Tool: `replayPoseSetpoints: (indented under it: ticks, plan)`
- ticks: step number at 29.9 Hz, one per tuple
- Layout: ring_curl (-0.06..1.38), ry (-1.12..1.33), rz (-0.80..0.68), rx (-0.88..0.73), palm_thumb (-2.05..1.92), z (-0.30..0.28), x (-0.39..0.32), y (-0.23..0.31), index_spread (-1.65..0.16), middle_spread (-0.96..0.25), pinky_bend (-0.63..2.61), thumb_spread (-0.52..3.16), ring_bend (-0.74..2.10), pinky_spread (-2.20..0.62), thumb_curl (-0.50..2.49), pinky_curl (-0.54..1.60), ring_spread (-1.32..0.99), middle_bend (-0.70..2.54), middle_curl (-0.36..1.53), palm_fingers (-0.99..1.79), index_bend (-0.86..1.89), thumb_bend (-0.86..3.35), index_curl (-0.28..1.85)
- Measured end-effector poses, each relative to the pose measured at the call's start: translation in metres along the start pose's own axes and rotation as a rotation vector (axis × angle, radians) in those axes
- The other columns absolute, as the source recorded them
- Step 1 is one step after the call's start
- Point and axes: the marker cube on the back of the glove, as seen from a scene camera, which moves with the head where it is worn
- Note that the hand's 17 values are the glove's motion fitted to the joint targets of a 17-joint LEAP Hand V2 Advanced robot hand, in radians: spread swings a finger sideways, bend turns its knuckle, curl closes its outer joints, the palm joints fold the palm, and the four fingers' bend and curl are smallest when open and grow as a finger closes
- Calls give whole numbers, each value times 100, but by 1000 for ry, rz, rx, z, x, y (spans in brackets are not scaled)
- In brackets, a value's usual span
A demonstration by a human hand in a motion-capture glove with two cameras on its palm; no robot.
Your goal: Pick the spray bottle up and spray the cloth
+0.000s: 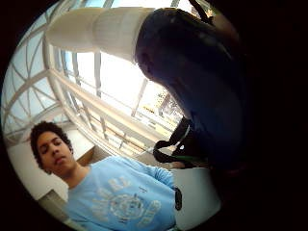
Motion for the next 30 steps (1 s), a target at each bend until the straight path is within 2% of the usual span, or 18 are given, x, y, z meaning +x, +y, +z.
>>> replayPoseSetpoints:
  ticks: [7,12,22,30]
  plan:
    - [37,41,-28,19,82,54,32,-17,-29,-4,41,85,55,14,70,37,3,26,43,99,7,-2,17]
    - [37,57,-36,10,82,71,45,-21,-29,-4,41,85,55,13,70,37,3,26,43,100,7,-2,17]
    - [37,78,-11,-11,79,73,49,-18,-30,-4,43,89,54,12,68,38,2,25,43,97,6,-3,16]
    - [38,139,-16,11,73,45,37,-14,-35,-4,53,99,55,14,62,41,0,22,43,78,1,-4,12]
